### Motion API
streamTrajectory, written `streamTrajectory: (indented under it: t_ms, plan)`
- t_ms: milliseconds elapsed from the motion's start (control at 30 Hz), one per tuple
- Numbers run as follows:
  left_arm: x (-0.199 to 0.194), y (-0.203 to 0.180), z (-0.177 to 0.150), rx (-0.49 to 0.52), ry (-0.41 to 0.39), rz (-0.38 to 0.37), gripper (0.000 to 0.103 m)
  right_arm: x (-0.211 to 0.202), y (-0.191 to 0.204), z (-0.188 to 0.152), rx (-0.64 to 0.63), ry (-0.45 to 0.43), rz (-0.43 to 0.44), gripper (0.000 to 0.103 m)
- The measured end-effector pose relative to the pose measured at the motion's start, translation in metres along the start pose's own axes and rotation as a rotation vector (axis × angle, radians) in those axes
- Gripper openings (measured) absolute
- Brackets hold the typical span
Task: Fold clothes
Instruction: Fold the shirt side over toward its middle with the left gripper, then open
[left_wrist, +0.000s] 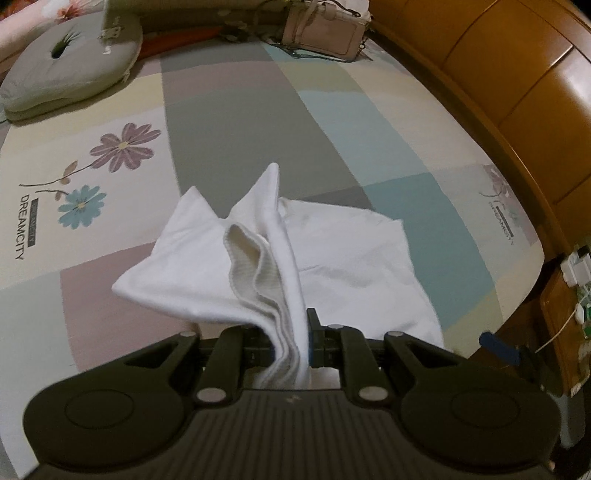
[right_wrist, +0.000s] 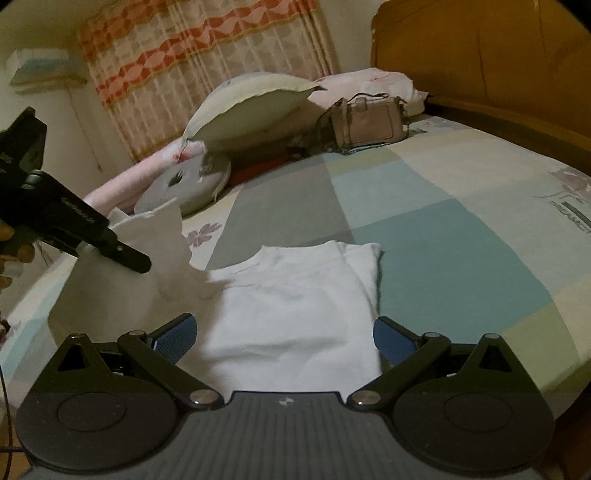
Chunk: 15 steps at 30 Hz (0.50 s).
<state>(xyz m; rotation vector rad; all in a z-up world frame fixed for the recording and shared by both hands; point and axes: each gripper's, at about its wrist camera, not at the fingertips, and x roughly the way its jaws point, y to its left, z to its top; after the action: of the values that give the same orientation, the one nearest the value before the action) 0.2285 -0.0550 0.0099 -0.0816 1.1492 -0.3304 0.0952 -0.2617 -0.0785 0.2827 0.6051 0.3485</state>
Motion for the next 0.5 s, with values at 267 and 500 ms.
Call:
streamTrajectory:
  t_ms: [267, 500]
  plan:
    - [0.020, -0.048, 0.019, 0.032, 0.030, 0.000, 0.012, -0.017, -0.031, -0.001, 0.058, -0.042, -0.020, 0.103]
    - [0.045, -0.080, 0.031, 0.049, 0.073, 0.001, 0.013, -0.028, -0.054, -0.002, 0.082, -0.071, -0.044, 0.103]
